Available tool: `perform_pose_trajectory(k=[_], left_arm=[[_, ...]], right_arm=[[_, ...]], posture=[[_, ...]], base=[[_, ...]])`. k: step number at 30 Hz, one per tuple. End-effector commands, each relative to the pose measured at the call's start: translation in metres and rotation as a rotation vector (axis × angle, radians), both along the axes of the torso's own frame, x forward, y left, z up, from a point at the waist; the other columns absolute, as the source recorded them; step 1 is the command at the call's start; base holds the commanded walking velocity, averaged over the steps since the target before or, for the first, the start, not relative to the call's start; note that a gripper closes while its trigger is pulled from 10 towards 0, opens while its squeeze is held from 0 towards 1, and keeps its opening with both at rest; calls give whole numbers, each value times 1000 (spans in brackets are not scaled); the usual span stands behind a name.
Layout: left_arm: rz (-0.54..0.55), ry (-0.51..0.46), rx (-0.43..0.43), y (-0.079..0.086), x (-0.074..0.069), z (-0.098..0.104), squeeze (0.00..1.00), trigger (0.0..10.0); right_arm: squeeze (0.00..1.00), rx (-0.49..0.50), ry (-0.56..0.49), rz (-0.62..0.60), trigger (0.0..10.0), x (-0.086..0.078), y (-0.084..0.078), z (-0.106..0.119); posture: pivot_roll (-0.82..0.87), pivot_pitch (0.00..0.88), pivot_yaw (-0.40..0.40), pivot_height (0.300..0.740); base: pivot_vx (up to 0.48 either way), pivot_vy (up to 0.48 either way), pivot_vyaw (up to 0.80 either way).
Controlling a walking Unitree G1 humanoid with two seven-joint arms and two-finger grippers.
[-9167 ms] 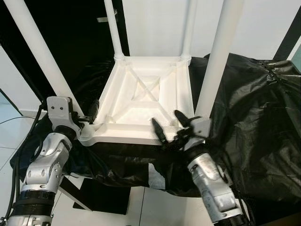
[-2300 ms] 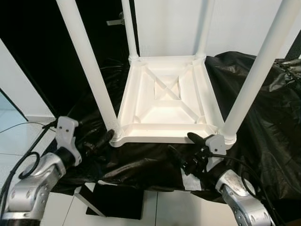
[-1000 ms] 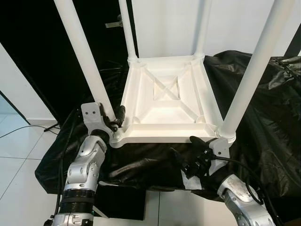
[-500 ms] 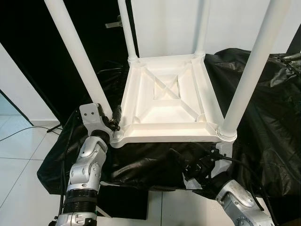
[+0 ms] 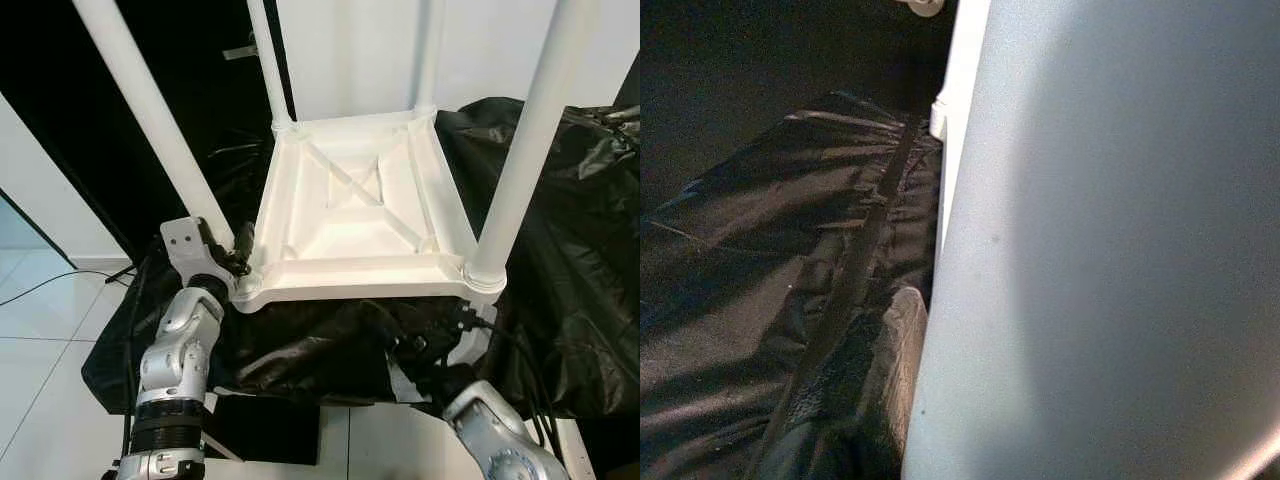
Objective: Building children table
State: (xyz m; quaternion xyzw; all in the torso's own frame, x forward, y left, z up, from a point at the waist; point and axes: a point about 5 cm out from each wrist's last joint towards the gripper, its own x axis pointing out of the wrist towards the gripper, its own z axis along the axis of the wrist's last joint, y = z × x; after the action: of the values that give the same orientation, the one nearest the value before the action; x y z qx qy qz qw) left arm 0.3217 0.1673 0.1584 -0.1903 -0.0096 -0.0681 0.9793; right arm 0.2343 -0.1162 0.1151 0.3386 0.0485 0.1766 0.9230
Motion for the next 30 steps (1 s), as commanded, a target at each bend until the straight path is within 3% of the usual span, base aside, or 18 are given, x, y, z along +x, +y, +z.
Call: perform_pose_trajectory(k=[1, 10, 12, 24, 25, 30], left_arm=[[73, 61, -119, 8, -1, -6, 0, 10000], [74, 55, -139, 10, -5, -2, 0, 10000], [69, 52, -137, 9, -6, -1, 0, 10000], [59, 50, -158, 5, -9, 4, 0, 10000], [50, 51, -164, 1, -10, 5, 0, 10000], [41, 50, -169, -1, -11, 6, 0, 10000]], right_arm=[[0, 89, 33, -24, 10000, 2, 7, -3], [0, 180, 32, -123, 10000, 21, 10, -3], [0, 240, -11, -147, 10000, 33, 13, 1], [0, 357, -90, -115, 10000, 66, 27, 13], [0, 375, -94, -92, 10000, 74, 35, 14], [0, 401, -103, -62, 10000, 83, 46, 16]], posture=[[7, 20, 106, 740], [32, 23, 102, 740], [43, 20, 100, 740], [78, 20, 102, 740], [89, 18, 101, 740], [95, 17, 103, 740]], base=[[0, 0, 0], [0, 0, 0], [0, 0, 0], [0, 0, 0], [0, 0, 0], [0, 0, 0]])
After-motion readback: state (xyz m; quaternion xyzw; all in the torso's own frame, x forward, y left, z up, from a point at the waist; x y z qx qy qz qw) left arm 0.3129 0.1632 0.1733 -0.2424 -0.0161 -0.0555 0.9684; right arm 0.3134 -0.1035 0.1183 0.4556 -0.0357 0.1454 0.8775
